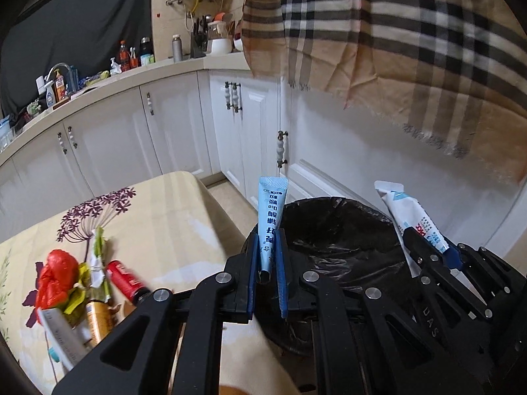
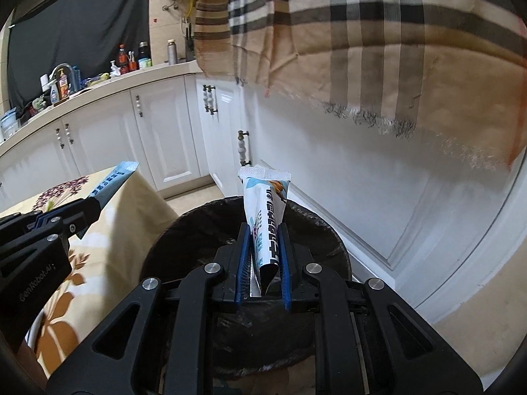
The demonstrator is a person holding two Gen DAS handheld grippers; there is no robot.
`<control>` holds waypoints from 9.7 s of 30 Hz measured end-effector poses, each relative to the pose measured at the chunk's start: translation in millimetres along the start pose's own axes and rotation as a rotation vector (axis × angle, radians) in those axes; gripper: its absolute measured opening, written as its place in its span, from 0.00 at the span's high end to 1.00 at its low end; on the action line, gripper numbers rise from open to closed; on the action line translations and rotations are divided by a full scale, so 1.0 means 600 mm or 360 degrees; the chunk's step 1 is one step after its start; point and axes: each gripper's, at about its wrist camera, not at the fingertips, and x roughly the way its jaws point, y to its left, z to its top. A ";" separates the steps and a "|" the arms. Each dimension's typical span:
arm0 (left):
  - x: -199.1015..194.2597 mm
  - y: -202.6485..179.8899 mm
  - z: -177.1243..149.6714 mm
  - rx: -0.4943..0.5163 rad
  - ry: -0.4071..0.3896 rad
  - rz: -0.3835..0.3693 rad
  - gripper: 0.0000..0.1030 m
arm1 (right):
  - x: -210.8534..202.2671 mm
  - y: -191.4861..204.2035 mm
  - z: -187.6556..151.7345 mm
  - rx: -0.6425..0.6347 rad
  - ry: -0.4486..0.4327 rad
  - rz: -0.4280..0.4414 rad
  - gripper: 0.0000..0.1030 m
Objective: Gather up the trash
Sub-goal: 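Carry both held tubes over the black trash bin, then open both tools to drop the tubes into the bin, then move both open tools back over the table items, then grasp the green-and-white packet with the right tool while the left tool grasps the dark green can, then carry the packet and the can over the black trash bin, then open both tools to drop the packet and can into the bin, then move both open tools back over the table items, then grasp the long white strip with the right tool while the left tool grasps the string-tied silver tube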
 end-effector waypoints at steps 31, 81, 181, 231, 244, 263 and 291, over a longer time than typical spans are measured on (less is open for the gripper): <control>-0.096 0.080 -0.013 -0.0102 -0.0022 0.0121 0.42 | -0.072 0.038 -0.024 0.0015 0.0025 0.0044 0.53; -0.322 0.366 -0.299 -0.0457 0.0105 0.0596 0.40 | -0.274 0.341 -0.211 -0.0476 0.0163 0.0531 0.53; -0.021 0.010 0.010 0.0044 -0.0025 0.0080 0.76 | -0.022 0.016 0.008 -0.0037 -0.0019 0.0049 0.75; -0.178 0.209 -0.095 -0.0194 0.0008 0.0377 0.48 | -0.141 0.147 -0.029 -0.0094 0.0022 0.0242 0.58; -0.231 0.310 -0.176 -0.0309 0.0050 0.0537 0.48 | -0.170 0.262 -0.081 -0.0265 0.0138 0.0388 0.58; -0.248 0.400 -0.226 -0.0472 0.0103 0.0578 0.48 | -0.139 0.341 -0.129 -0.0414 0.0418 0.0379 0.58; -0.187 0.298 -0.205 -0.0324 0.0198 0.0357 0.48 | -0.141 0.264 -0.115 -0.0290 0.0374 0.0387 0.82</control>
